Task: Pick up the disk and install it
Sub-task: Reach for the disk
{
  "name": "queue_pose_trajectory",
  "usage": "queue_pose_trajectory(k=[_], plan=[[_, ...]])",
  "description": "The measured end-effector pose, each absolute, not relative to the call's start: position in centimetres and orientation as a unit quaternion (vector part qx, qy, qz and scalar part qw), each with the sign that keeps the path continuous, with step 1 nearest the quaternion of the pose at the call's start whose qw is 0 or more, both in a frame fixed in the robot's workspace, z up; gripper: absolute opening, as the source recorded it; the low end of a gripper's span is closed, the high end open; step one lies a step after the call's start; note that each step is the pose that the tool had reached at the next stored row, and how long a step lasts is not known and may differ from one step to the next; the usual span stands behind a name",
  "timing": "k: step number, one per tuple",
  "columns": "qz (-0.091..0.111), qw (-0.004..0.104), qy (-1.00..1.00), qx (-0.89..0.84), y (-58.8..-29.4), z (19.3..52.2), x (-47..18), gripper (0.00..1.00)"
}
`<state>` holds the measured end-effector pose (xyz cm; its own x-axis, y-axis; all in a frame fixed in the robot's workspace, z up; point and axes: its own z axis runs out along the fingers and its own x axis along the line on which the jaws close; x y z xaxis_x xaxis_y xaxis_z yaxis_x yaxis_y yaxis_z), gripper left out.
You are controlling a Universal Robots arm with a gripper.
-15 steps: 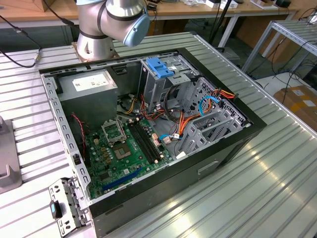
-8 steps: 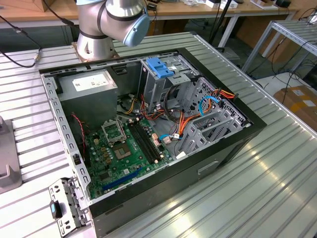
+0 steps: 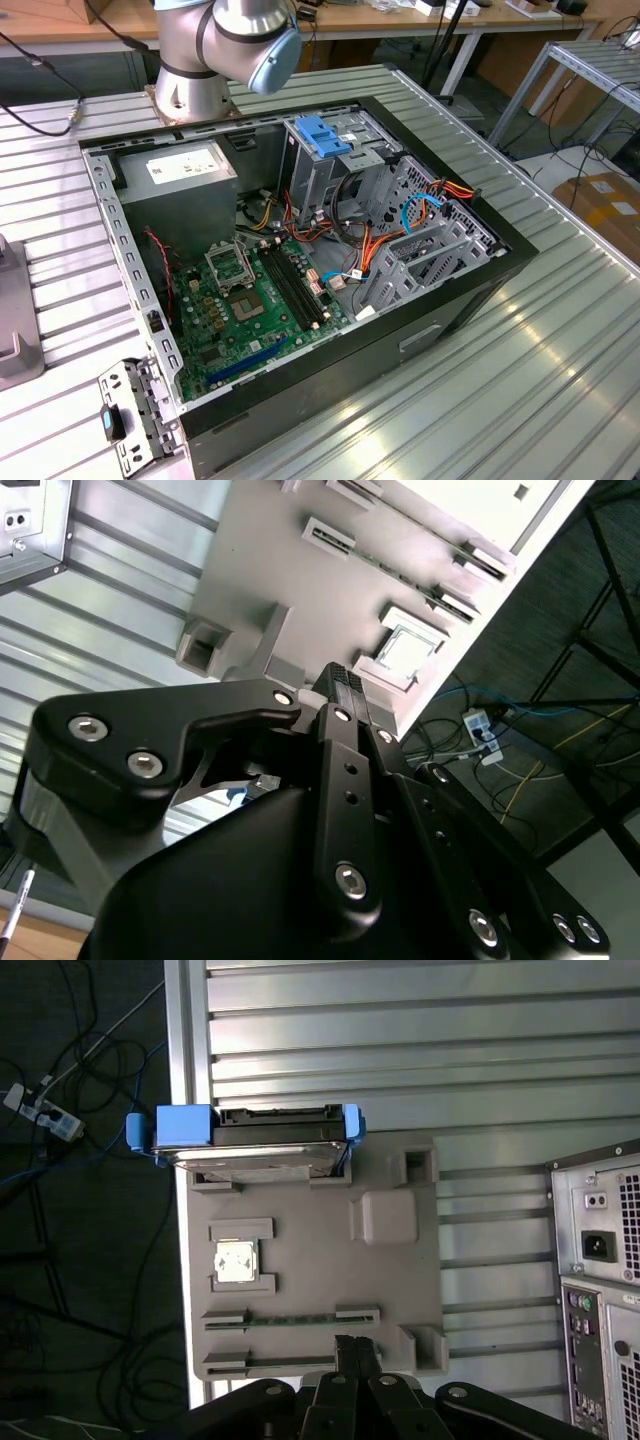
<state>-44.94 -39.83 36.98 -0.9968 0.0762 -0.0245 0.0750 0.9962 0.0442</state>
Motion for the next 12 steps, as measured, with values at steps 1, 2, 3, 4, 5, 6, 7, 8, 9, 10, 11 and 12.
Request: queue_pose_trajectory(k=[1,2,3,4,5,6,7,8,9,10,11,12], plan=[[0.022,0.013,0.999,0.038,-39.8,37.0,-45.0,0.10],[0.022,0.013,0.999,0.038,-39.8,37.0,-45.0,0.10],[0.022,0.013,0.999,0.038,-39.8,37.0,-45.0,0.10],[0.022,0.013,0.999,0.038,-39.7,37.0,-45.0,0.10],[0.022,0.013,0.999,0.038,-39.6,37.0,-45.0,0.10],[0.022,0.013,0.999,0.038,-39.5,36.9,-45.0,0.10],[0.022,0.013,0.999,0.038,-39.4,36.9,-45.0,0.10],[0.022,0.013,0.999,0.038,-39.4,36.9,-45.0,0.10],[0.022,0.013,0.999,0.038,-39.2,36.9,-45.0,0.10],[0.022,0.013,0.999,0.038,-39.0,36.9,-45.1,0.10],[0.022,0.013,0.999,0.038,-38.9,36.8,-45.1,0.10],[0.022,0.013,0.999,0.038,-38.8,36.8,-45.2,0.10]])
